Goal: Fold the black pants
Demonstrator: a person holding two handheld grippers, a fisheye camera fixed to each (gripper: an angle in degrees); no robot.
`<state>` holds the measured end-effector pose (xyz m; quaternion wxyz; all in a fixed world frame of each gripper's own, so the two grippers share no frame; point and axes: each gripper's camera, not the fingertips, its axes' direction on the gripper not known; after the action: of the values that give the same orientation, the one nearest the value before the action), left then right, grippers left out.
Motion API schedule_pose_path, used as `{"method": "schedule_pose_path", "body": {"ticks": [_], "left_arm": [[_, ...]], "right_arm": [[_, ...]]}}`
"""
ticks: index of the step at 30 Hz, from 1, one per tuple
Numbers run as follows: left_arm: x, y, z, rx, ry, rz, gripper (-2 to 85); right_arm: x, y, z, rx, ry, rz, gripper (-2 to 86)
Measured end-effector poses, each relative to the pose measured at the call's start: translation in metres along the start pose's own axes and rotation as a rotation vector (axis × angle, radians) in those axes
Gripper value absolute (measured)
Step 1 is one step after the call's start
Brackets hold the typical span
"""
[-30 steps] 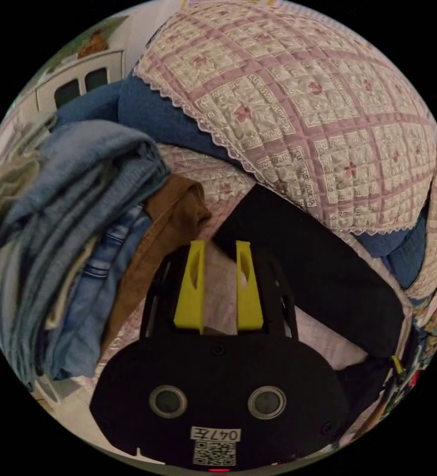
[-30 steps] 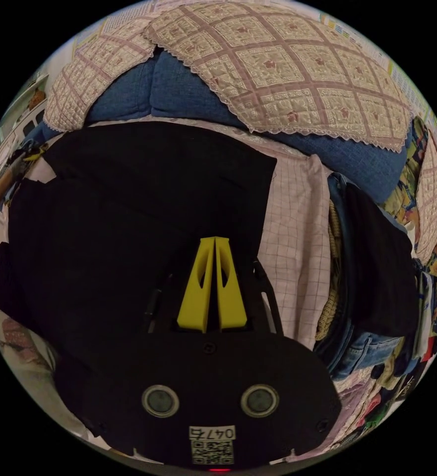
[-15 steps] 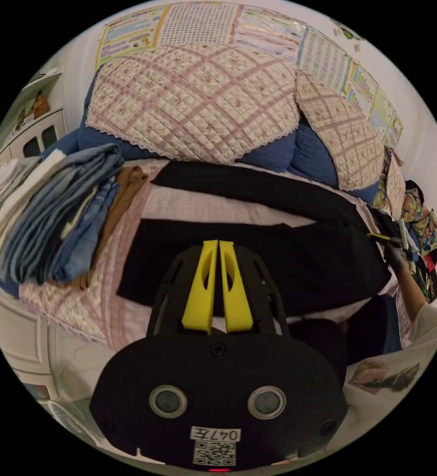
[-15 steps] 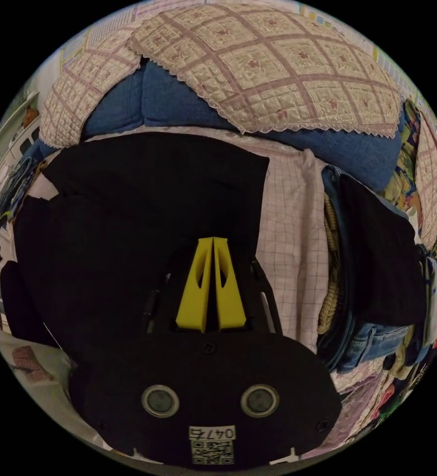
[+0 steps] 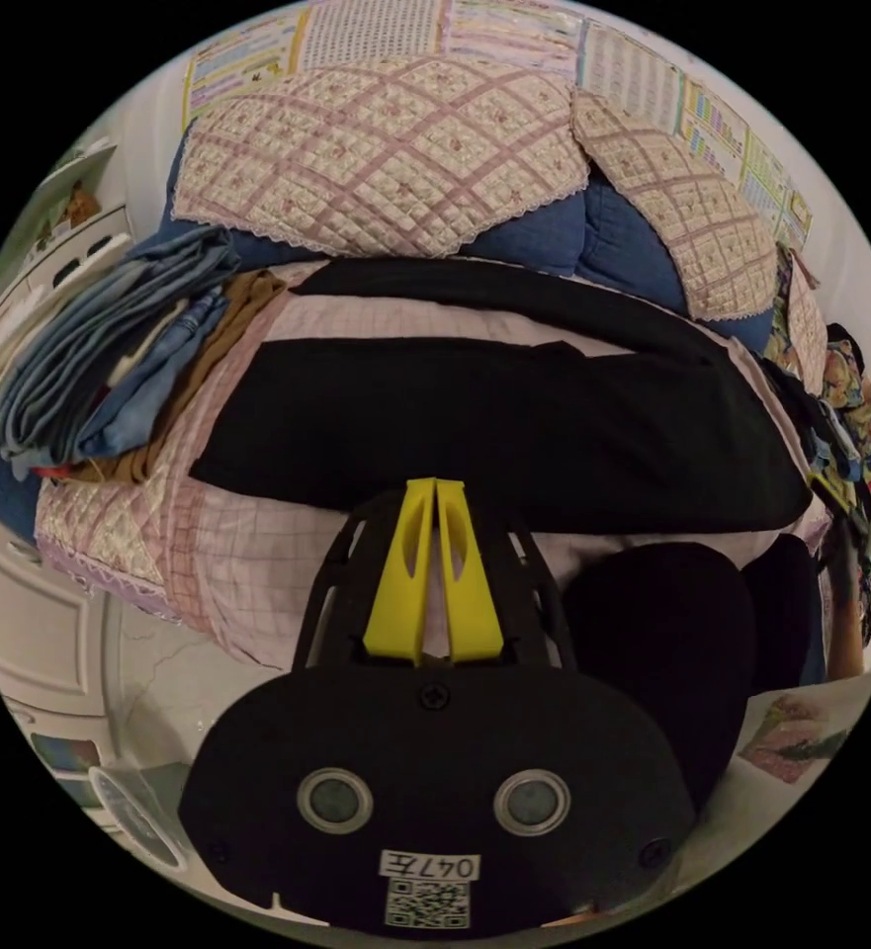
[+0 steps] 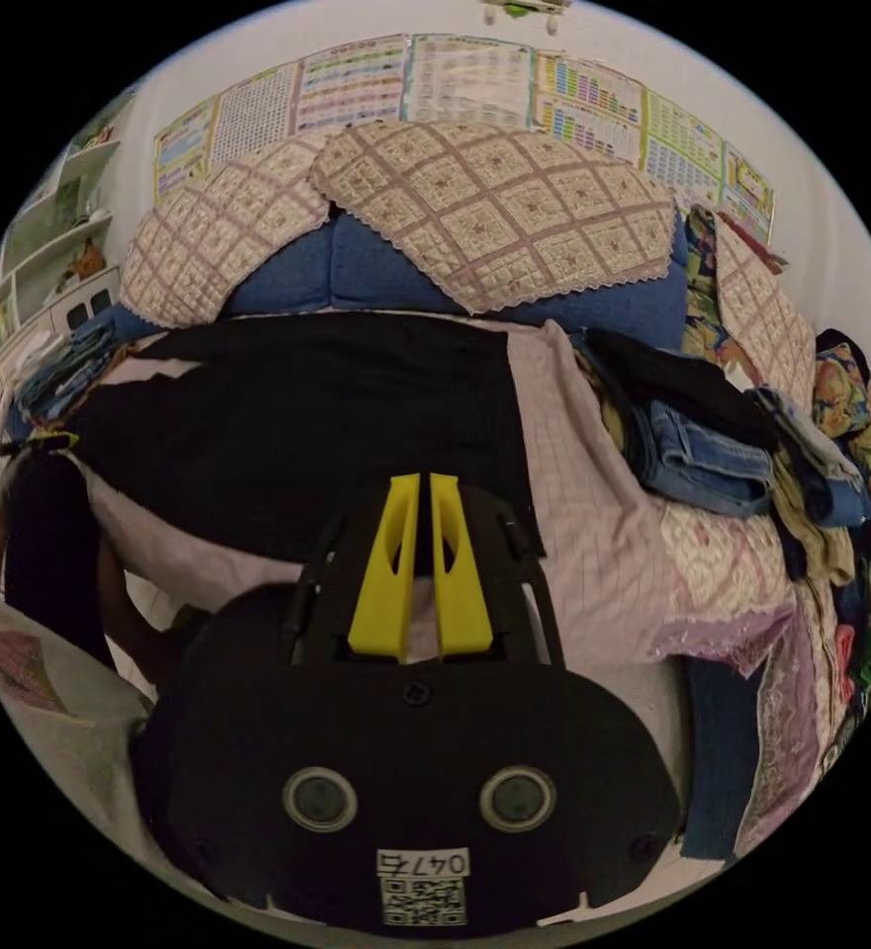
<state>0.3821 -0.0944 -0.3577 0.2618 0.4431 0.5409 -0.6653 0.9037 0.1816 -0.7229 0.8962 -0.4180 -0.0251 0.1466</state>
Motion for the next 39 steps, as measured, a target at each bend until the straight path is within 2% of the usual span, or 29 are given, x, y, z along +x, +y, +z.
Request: {"method": "schedule_pose_path", "body": {"ticks": [5,10,14,15,18,21,26,30,39], "left_arm": [[0.007,0.008,-0.026,0.029,0.034,-0.036,-1.0],[0.03,0.027,-0.086,0.185,-0.075,-0.035,-1.0],[0.031,0.027,-0.065,0.023,-0.086,-0.022,-1.0],[0.028,0.031,-0.067,0.029,-0.054,-0.046,-1.0],[0.027,0.045,-0.106,0.168,-0.039,-0.158,-1.0],[0.044,0.061,-0.144,0.308,-0.097,-0.16,-1.0],[0.07,0.066,-0.147,0.232,-0.176,-0.115,-1.0],[0.087,0.071,-0.152,0.251,-0.126,-0.124,-1.0],[0.138,0.052,-0.164,0.247,-0.137,-0.015,-1.0]], "right_arm": [[-0.009,0.024,0.007,-0.074,-0.007,0.012,0.0],[0.005,0.023,0.003,-0.104,-0.102,0.107,-0.9],[0.003,0.027,-0.005,-0.089,-0.127,0.154,-1.1],[0.003,0.028,-0.006,-0.088,-0.131,0.159,-1.2],[0.0,0.031,-0.024,-0.057,-0.107,0.177,-1.3],[-0.005,0.039,-0.052,0.046,-0.009,0.184,-1.2],[-0.015,0.045,-0.06,0.063,-0.042,0.218,-0.9],[-0.029,0.037,-0.071,0.112,-0.074,0.221,-0.7],[-0.036,-0.046,-0.096,0.08,-0.189,0.063,1.2]]}}
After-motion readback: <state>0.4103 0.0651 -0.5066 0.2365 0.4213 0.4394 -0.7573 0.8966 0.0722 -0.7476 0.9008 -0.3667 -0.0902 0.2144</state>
